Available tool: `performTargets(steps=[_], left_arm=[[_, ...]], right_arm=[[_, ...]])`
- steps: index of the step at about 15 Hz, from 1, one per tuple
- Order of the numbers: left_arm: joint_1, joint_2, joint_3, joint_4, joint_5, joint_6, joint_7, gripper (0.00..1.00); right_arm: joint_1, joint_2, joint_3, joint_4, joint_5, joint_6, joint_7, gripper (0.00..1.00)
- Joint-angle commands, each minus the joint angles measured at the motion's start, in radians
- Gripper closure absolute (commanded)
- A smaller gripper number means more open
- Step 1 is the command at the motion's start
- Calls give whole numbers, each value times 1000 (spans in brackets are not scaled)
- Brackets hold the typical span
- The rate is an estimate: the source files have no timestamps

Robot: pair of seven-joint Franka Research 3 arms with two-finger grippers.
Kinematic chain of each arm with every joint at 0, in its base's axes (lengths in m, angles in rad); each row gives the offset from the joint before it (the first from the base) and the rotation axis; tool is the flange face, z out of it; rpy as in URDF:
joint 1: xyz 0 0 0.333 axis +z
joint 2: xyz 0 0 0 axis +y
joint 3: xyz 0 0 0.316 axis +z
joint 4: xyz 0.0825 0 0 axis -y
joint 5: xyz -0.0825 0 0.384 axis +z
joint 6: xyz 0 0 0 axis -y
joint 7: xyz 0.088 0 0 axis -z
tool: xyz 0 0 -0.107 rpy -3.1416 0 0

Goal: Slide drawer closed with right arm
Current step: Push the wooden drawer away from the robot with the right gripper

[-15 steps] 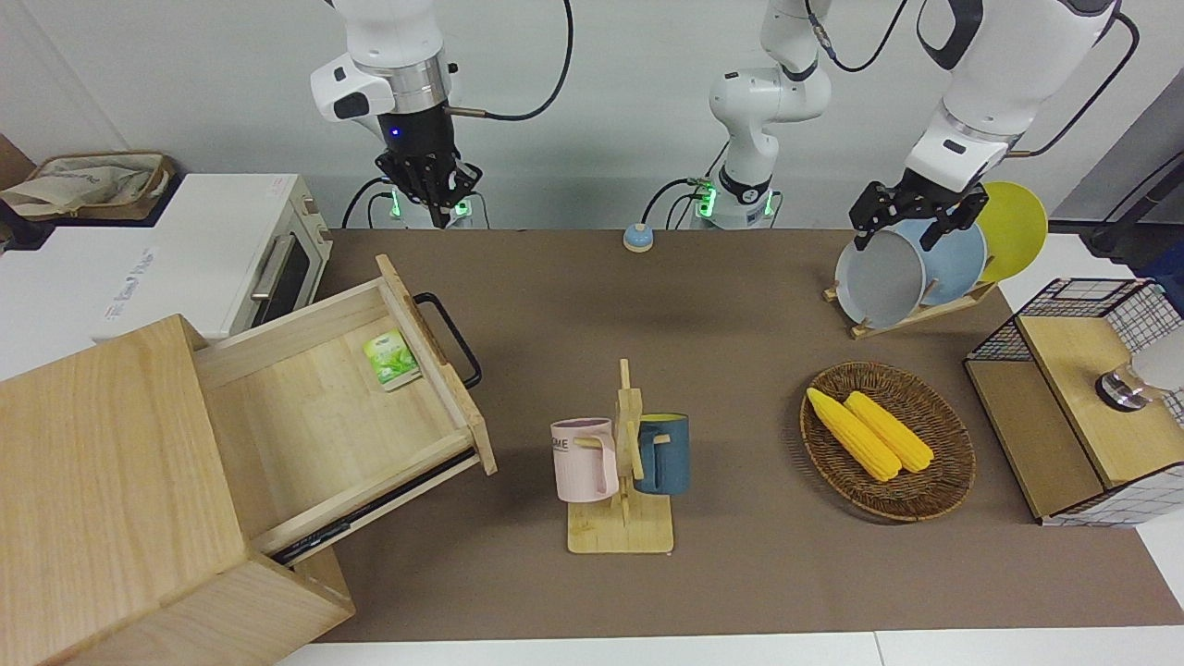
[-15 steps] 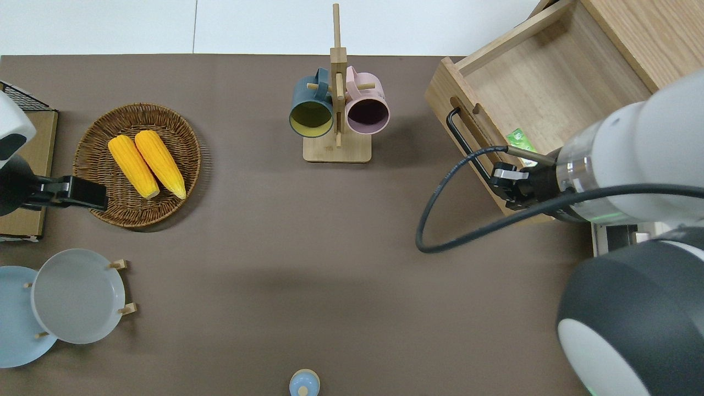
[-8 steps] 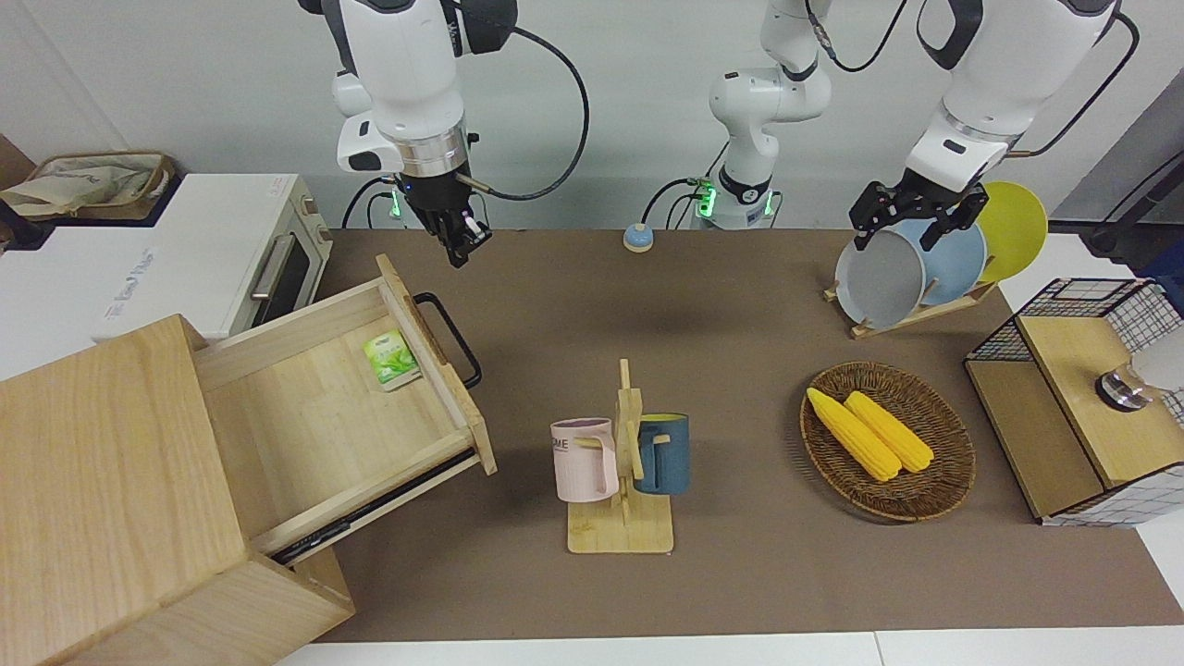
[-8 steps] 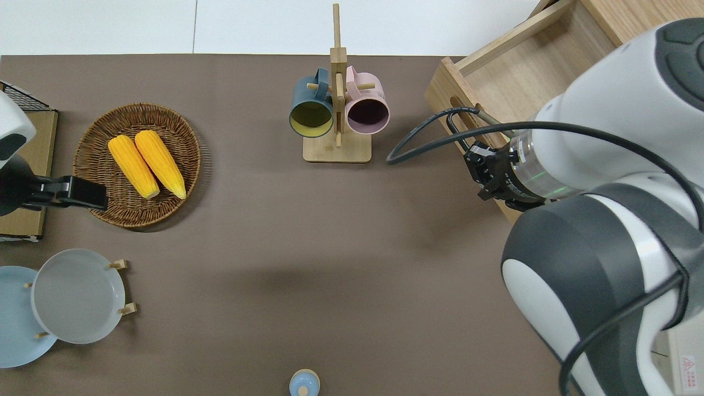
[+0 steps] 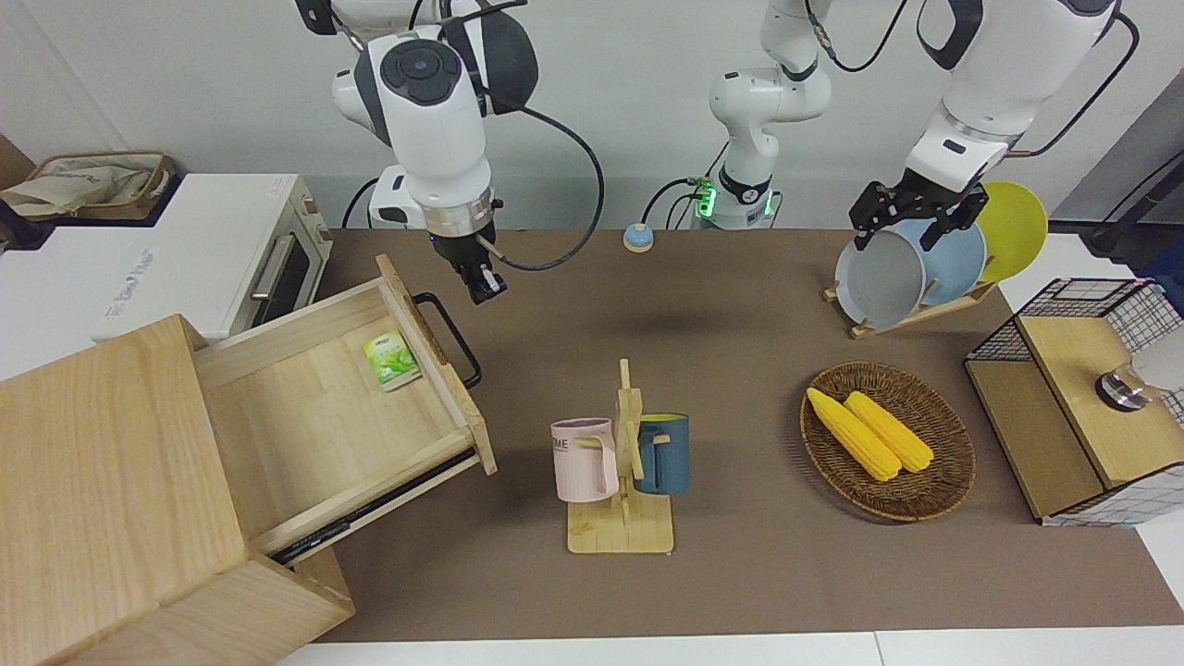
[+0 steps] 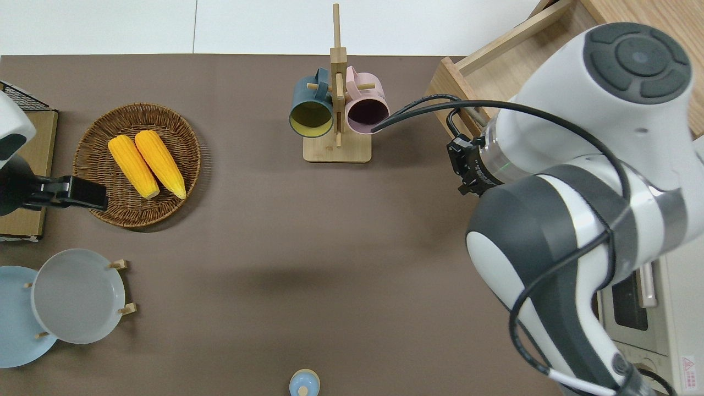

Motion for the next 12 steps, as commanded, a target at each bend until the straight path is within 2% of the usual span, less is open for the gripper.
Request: performTargets(steps=[1, 7, 10, 12], left_arm=[[4, 11, -6, 24, 17, -20, 10, 7], [4, 11, -6, 26, 17, -20, 10, 7], [4, 11, -6, 24, 17, -20, 10, 7], [4, 11, -6, 26, 17, -20, 10, 7]], right_arm=[[-2, 65, -2, 6, -60, 17, 47, 1000], [-17, 105, -13, 7, -110, 20, 37, 1000], [-33, 110, -13, 7, -127, 76, 31, 1000], [-51, 113, -11, 9, -127, 102, -18, 1000]])
